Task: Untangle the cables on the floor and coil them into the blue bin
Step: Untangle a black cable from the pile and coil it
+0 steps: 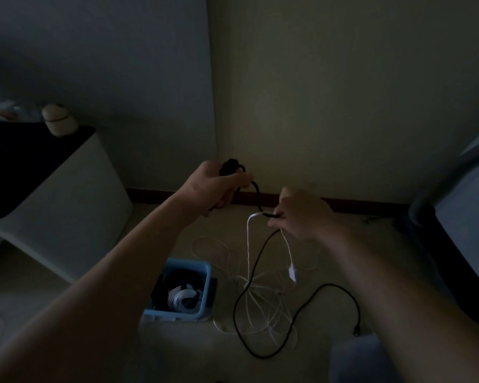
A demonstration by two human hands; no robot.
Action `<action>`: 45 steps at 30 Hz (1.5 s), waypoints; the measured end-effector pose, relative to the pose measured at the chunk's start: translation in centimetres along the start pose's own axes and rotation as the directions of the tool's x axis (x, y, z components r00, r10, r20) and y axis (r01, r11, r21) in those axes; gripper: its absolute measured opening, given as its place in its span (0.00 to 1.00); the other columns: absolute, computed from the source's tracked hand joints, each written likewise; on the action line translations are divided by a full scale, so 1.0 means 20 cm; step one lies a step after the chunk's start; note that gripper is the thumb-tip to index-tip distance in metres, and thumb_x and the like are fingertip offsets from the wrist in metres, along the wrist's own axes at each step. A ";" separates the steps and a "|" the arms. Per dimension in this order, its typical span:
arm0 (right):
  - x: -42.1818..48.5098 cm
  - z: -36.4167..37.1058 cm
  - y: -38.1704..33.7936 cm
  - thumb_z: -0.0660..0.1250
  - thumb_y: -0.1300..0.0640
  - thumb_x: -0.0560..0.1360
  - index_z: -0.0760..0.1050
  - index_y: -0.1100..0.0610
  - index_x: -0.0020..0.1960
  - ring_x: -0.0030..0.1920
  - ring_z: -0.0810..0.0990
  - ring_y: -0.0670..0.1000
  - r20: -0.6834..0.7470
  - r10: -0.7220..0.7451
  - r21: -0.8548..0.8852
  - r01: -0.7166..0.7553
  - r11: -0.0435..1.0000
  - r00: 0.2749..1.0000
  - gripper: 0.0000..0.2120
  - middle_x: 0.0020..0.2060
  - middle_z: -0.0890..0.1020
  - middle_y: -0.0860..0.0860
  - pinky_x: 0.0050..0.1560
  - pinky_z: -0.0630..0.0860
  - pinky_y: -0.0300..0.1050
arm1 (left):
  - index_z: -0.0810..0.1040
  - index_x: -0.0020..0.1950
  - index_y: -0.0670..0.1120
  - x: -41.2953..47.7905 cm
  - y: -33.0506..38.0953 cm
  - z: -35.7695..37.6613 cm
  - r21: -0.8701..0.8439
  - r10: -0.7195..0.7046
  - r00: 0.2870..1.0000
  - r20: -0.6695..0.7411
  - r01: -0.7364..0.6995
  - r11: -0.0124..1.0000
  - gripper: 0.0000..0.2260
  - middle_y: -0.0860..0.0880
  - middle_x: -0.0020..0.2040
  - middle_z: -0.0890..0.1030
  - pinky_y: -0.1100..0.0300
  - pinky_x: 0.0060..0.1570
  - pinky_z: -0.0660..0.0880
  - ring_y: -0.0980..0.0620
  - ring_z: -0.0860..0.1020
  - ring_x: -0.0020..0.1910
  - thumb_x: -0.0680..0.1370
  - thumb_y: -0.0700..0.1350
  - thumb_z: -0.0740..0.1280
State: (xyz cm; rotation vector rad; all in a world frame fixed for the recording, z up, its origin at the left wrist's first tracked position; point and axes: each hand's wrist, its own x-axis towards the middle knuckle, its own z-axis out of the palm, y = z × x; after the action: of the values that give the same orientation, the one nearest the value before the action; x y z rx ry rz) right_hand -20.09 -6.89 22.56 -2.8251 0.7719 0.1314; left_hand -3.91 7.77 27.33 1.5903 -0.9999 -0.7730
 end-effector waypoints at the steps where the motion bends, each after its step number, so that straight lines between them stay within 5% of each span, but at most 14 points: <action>1: 0.00 0.01 0.00 0.66 0.42 0.77 0.83 0.53 0.48 0.49 0.77 0.51 0.016 -0.028 0.048 0.028 0.998 0.999 0.15 0.48 0.74 0.47 0.49 0.74 0.48 | 0.81 0.29 0.50 0.00 0.00 0.00 -0.013 0.001 1.000 -0.004 -0.001 1.000 0.15 0.44 0.26 0.70 0.52 0.31 0.64 0.48 0.68 0.24 0.76 0.46 0.72; 4: -0.01 0.02 0.02 0.65 0.44 0.79 0.83 0.56 0.45 0.40 0.80 0.51 0.011 -0.026 0.160 0.024 0.987 1.000 0.17 0.40 0.81 0.51 0.44 0.75 0.47 | 0.81 0.29 0.49 0.00 0.00 -0.03 -0.020 -0.015 1.000 -0.013 0.014 1.000 0.16 0.46 0.26 0.70 0.56 0.30 0.64 0.50 0.68 0.23 0.78 0.44 0.71; 9: -0.02 0.02 0.04 0.63 0.45 0.80 0.79 0.54 0.41 0.30 0.77 0.46 -0.063 0.064 0.315 -0.041 0.948 0.996 0.16 0.30 0.79 0.49 0.35 0.71 0.44 | 0.79 0.33 0.48 -0.02 0.01 -0.05 0.005 -0.032 0.999 -0.032 0.032 0.999 0.13 0.44 0.28 0.69 0.62 0.24 0.65 0.51 0.68 0.22 0.78 0.43 0.70; 13: -0.02 0.04 0.04 0.64 0.55 0.80 0.81 0.54 0.47 0.30 0.79 0.44 0.178 0.091 0.684 -0.190 0.704 0.980 0.07 0.36 0.85 0.48 0.32 0.77 0.42 | 0.78 0.33 0.45 -0.03 -0.01 -0.06 0.131 -0.090 0.995 -0.040 0.094 0.987 0.15 0.42 0.27 0.71 0.64 0.20 0.63 0.51 0.67 0.20 0.79 0.49 0.69; 17: -0.02 0.04 0.05 0.62 0.57 0.80 0.81 0.60 0.50 0.30 0.77 0.51 0.305 0.187 0.893 -0.349 0.285 0.934 0.10 0.39 0.85 0.53 0.28 0.76 0.41 | 0.82 0.33 0.47 -0.02 -0.02 -0.09 0.087 -0.172 0.985 -0.003 0.172 0.981 0.14 0.43 0.28 0.70 0.55 0.30 0.65 0.46 0.66 0.26 0.77 0.51 0.70; 23: 0.02 0.06 0.05 0.64 0.64 0.80 0.71 0.54 0.50 0.33 0.82 0.51 -0.081 0.340 0.919 -0.062 0.390 0.937 0.06 0.38 0.85 0.54 0.31 0.78 0.42 | 0.78 0.41 0.38 -0.03 -0.04 -0.04 0.107 -0.301 0.945 0.130 0.288 0.952 0.10 0.48 0.24 0.69 0.62 0.24 0.65 0.53 0.66 0.22 0.80 0.42 0.67; 25: 0.03 0.04 0.04 0.63 0.65 0.81 0.67 0.54 0.56 0.34 0.83 0.50 -0.148 0.355 0.948 0.030 0.316 0.923 0.09 0.41 0.86 0.53 0.35 0.79 0.43 | 0.79 0.40 0.38 0.00 -0.10 0.00 0.123 -0.340 0.940 0.043 0.332 0.935 0.12 0.46 0.25 0.69 0.61 0.26 0.65 0.52 0.66 0.21 0.80 0.44 0.68; 28: 0.01 -0.02 0.02 0.59 0.66 0.82 0.76 0.54 0.59 0.39 0.83 0.47 -0.202 0.299 0.965 0.137 0.225 0.933 0.12 0.44 0.86 0.51 0.43 0.79 0.40 | 0.80 0.39 0.40 0.05 -0.22 0.05 0.130 -0.428 0.895 -0.122 0.442 0.888 0.13 0.46 0.25 0.70 0.62 0.26 0.65 0.51 0.67 0.21 0.80 0.47 0.68; 31: 0.00 -0.07 0.03 0.58 0.68 0.81 0.81 0.52 0.48 0.45 0.83 0.49 -0.194 0.280 0.979 0.202 0.003 0.940 0.17 0.44 0.86 0.51 0.48 0.78 0.44 | 0.78 0.40 0.40 0.06 -0.33 0.08 0.102 -0.484 0.846 -0.223 0.514 0.852 0.14 0.47 0.27 0.71 0.63 0.25 0.65 0.51 0.68 0.23 0.80 0.49 0.68; 34: -0.03 -0.11 0.08 0.55 0.74 0.78 0.77 0.54 0.32 0.37 0.81 0.52 -0.149 0.257 0.970 0.192 -0.150 0.955 0.24 0.39 0.84 0.54 0.42 0.78 0.46 | 0.79 0.42 0.39 0.07 -0.39 0.10 0.096 -0.481 0.819 -0.314 0.532 0.842 0.16 0.45 0.31 0.75 0.58 0.31 0.68 0.49 0.71 0.27 0.77 0.53 0.71; 36: -0.04 -0.10 0.08 0.55 0.76 0.77 0.75 0.56 0.30 0.31 0.78 0.50 -0.140 0.217 0.987 0.153 -0.043 0.966 0.24 0.34 0.81 0.54 0.38 0.77 0.44 | 0.81 0.46 0.37 0.09 -0.40 0.10 0.069 -0.471 0.809 -0.353 0.524 0.849 0.16 0.45 0.32 0.75 0.60 0.30 0.69 0.49 0.72 0.27 0.77 0.52 0.71; 39: -0.04 -0.05 0.06 0.58 0.77 0.76 0.77 0.59 0.35 0.29 0.78 0.45 -0.120 0.156 0.960 0.074 0.271 0.980 0.19 0.30 0.81 0.50 0.34 0.77 0.37 | 0.80 0.44 0.40 0.11 -0.35 0.12 0.093 -0.430 0.834 -0.347 0.487 0.869 0.14 0.48 0.29 0.74 0.67 0.21 0.64 0.52 0.71 0.24 0.79 0.50 0.68; 43: -0.03 0.01 0.03 0.60 0.73 0.77 0.79 0.58 0.42 0.40 0.83 0.50 0.064 0.068 0.866 -0.089 0.491 0.996 0.15 0.38 0.83 0.53 0.44 0.81 0.42 | 0.80 0.44 0.40 0.14 -0.28 0.15 0.065 -0.367 0.869 -0.331 0.409 0.910 0.13 0.47 0.30 0.74 0.65 0.23 0.65 0.51 0.70 0.24 0.79 0.49 0.68; 45: 0.01 0.07 0.06 0.63 0.66 0.79 0.80 0.53 0.47 0.52 0.82 0.53 0.126 0.110 0.698 -0.166 0.697 0.986 0.12 0.47 0.83 0.52 0.55 0.79 0.48 | 0.81 0.44 0.38 0.14 -0.26 0.15 0.015 -0.342 0.888 -0.307 0.363 0.932 0.14 0.46 0.28 0.73 0.60 0.27 0.67 0.49 0.70 0.25 0.78 0.49 0.68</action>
State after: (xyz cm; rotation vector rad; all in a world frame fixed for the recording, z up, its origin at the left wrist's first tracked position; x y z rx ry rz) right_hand -20.67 -7.72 21.05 -2.0120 0.7993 -0.0382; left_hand -4.10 4.47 21.66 1.9162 -0.5271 -0.7132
